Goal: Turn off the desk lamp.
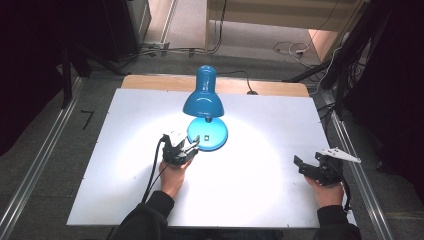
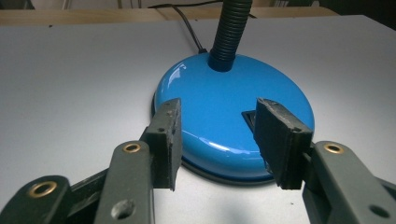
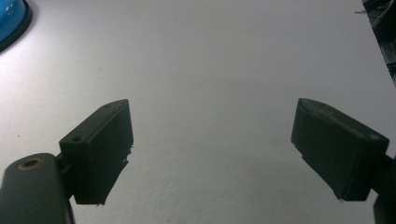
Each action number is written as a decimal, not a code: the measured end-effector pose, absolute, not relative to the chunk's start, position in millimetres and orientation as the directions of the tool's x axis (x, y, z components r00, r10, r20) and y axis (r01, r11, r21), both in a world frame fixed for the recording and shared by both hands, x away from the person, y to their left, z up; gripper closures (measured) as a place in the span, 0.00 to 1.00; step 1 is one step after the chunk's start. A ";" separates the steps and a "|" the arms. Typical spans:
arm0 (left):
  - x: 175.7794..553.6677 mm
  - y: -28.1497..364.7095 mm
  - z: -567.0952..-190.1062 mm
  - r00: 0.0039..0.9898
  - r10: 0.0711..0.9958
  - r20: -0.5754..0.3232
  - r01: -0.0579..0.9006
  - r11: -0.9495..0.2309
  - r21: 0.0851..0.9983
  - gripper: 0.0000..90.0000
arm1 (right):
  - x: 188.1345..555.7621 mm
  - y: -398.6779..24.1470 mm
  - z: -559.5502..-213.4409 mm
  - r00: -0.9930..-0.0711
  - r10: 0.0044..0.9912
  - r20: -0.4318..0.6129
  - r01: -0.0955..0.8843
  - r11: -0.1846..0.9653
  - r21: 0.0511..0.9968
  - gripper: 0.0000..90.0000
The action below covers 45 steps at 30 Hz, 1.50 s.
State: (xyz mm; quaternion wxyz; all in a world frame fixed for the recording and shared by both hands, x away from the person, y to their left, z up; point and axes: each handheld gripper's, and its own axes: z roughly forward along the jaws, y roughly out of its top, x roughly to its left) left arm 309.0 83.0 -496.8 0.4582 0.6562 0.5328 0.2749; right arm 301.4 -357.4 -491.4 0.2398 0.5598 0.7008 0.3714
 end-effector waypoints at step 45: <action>337.6 54.6 -509.4 0.348 0.928 -0.130 0.491 -0.063 0.869 1.00 | 301.8 -357.8 -491.8 -0.264 0.961 0.082 0.608 0.100 0.787 0.13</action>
